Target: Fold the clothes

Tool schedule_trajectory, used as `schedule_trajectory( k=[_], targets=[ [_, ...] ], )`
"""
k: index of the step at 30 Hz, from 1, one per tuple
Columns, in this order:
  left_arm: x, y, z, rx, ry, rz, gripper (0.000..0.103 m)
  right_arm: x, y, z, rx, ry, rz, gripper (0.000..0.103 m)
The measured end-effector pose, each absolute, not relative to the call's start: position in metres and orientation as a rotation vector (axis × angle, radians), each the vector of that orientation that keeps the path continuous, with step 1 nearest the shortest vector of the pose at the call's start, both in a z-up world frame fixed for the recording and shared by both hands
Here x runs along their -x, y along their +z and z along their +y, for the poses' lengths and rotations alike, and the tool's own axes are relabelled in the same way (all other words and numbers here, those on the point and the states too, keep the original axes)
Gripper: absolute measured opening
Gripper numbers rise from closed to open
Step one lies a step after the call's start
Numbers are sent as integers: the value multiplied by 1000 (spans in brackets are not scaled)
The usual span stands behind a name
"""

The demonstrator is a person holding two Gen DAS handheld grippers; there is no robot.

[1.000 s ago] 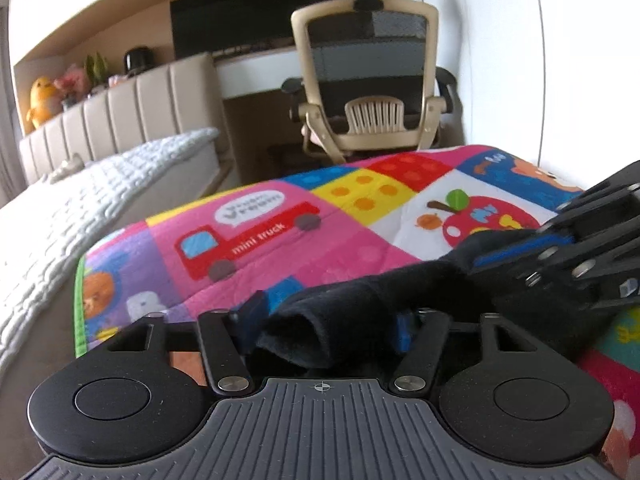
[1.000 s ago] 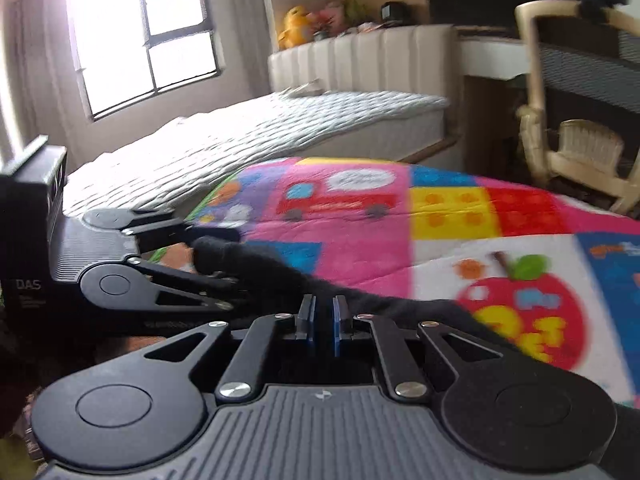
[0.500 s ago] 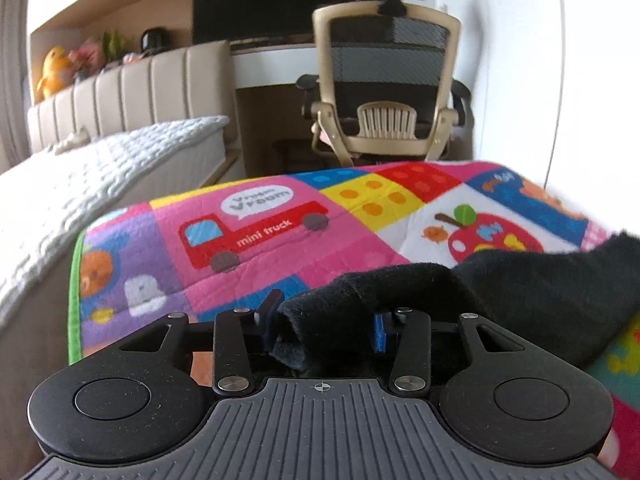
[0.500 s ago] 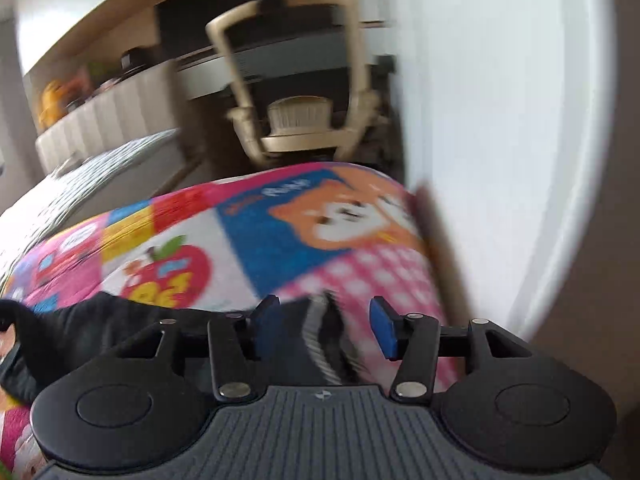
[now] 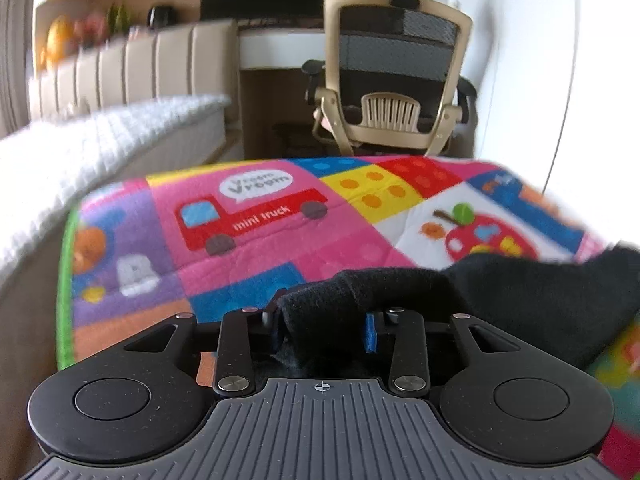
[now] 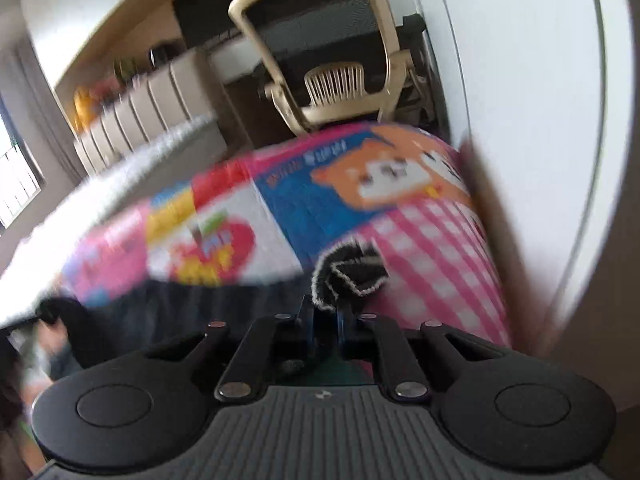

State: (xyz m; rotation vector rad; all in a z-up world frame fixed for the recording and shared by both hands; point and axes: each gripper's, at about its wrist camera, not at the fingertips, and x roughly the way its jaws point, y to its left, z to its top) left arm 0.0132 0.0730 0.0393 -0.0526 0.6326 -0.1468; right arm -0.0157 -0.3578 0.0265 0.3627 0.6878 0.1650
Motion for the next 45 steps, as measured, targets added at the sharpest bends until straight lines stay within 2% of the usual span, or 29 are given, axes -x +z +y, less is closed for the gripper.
schedule_trajectory(
  k=[4,5,6,7,8,9,14,18,20,21,23,24,25,26,28,31,33,34,35,36,43,45],
  targets=[
    [-42,49,99,252,-95,617,35,-32,52,-369,-405,156,556,9],
    [-50,51,104,288,-52,592,36,-48,56,-366,-383,127,517,13],
    [-59,52,109,310,-1,560,41,-63,58,-362,-363,81,491,15],
    [-68,52,113,330,55,530,47,-78,60,-358,-344,37,466,28],
    [-76,51,118,347,105,517,60,-85,60,-354,-338,28,463,48],
    [-83,49,123,366,134,523,71,-93,61,-350,-332,18,460,53],
    [-84,45,129,359,147,557,90,-114,59,-335,-250,2,459,57],
    [-72,43,111,291,38,601,94,-129,40,-337,-238,28,558,61],
    [-65,42,95,262,-51,622,94,-134,29,-335,-234,46,598,70],
    [-63,41,87,248,-93,628,94,-140,22,-332,-229,57,623,71],
    [-59,40,73,218,-162,629,94,-150,12,-326,-235,93,682,68],
    [-58,39,66,199,-179,624,94,-154,8,-323,-241,113,707,58],
    [-59,39,61,188,-188,626,94,-157,12,-317,-231,133,706,28],
    [-60,38,57,192,-197,635,94,-160,16,-312,-221,154,705,16],
    [-62,34,45,198,-247,664,95,-161,31,-300,-190,192,652,11],
    [-61,27,25,170,-322,693,95,-147,67,-286,-107,224,430,11],
    [-60,20,15,153,-347,714,95,-146,73,-284,-43,160,385,15],
    [-60,16,11,146,-348,725,95,-145,75,-283,-13,128,365,33],
    [-59,13,10,143,-349,734,95,-149,68,-287,-4,83,407,61],
    [-58,10,9,141,-350,740,96,-151,60,-293,-16,54,449,66],
    [-47,7,16,133,-365,762,96,-115,4,-338,-198,7,669,66],
    [-44,6,17,124,-367,759,96,-102,-11,-342,-222,11,719,59]
  ],
)
